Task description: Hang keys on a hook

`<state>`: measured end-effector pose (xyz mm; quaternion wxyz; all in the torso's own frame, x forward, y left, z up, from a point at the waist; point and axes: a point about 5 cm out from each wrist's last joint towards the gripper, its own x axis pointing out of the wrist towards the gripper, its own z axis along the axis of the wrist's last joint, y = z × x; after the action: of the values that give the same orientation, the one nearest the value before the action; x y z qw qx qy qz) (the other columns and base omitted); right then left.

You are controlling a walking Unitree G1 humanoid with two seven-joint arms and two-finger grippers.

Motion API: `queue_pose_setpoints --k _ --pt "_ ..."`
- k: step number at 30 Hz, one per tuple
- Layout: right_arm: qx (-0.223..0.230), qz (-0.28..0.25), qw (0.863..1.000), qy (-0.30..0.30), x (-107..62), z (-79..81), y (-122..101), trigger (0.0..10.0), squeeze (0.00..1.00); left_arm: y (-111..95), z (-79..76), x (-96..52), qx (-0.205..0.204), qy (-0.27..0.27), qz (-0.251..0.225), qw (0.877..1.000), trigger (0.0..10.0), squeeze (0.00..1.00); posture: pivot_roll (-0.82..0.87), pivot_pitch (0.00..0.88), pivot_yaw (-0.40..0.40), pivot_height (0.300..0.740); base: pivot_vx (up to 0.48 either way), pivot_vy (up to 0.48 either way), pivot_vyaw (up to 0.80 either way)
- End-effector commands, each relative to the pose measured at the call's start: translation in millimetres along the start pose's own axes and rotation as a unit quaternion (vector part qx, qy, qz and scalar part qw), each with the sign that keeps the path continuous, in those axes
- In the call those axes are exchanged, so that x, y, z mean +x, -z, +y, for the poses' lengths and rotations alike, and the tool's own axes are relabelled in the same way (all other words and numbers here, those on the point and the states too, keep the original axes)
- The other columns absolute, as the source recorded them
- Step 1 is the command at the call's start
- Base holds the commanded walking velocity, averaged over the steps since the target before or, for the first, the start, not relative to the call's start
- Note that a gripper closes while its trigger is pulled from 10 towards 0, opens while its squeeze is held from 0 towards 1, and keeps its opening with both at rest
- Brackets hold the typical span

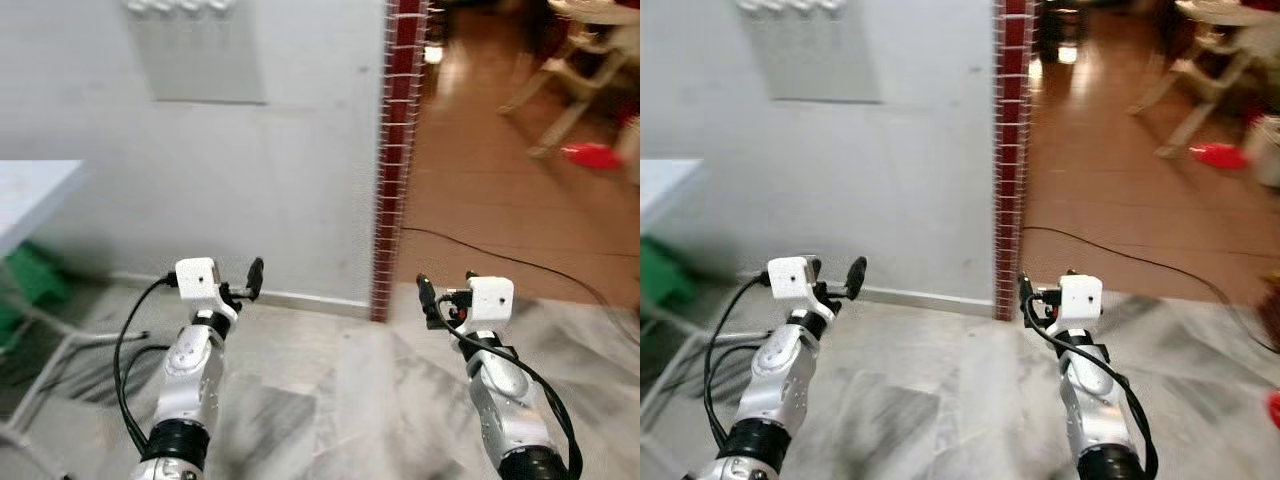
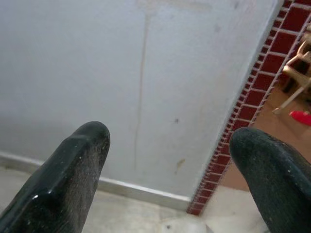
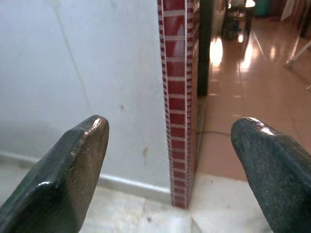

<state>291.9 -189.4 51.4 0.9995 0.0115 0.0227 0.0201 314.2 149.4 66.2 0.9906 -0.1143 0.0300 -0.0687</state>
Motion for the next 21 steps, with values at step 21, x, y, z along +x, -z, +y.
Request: queue_pose_setpoints --k 21 --pt "-0.007 -0.010 1.000 -0.017 3.3 -2.1 -6.0 10.0 0.00 -3.2 9.3 -4.2 0.014 -0.005 0.000 1.000 10.0 0.00 -0.05 0.000 0.014 0.740 0.000 0.000 0.80"
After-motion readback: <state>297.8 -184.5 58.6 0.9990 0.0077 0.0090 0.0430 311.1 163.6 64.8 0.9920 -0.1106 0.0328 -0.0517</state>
